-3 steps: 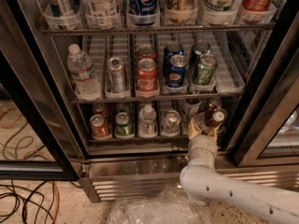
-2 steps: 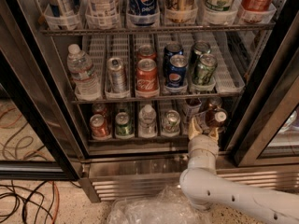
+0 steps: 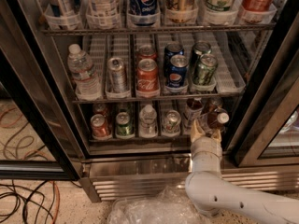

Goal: Pick blue plastic bottle from bottom shelf of fridge

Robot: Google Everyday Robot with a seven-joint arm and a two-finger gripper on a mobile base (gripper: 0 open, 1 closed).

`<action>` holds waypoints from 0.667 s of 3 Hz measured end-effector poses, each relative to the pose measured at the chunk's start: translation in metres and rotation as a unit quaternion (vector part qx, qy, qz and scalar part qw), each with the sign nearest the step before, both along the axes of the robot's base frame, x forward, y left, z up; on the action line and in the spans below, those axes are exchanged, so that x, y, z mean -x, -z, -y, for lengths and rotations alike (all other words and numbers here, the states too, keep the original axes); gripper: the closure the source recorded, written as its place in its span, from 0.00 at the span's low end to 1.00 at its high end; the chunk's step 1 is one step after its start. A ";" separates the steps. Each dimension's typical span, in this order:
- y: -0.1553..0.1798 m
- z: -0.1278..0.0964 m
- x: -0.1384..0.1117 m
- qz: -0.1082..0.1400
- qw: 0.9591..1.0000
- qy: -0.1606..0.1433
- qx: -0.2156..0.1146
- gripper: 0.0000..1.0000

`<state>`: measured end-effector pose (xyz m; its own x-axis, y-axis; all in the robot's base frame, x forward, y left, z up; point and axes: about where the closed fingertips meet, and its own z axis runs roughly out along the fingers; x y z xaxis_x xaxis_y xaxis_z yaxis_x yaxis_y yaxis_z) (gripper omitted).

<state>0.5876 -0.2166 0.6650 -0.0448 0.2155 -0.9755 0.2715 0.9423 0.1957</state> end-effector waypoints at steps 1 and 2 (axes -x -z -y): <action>0.006 0.000 0.000 -0.002 1.000 -0.002 -0.001 1.00; 0.006 0.000 0.000 -0.002 1.000 -0.002 -0.001 1.00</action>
Offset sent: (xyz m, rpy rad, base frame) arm -0.0624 0.0512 0.0101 0.1460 0.4525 0.4237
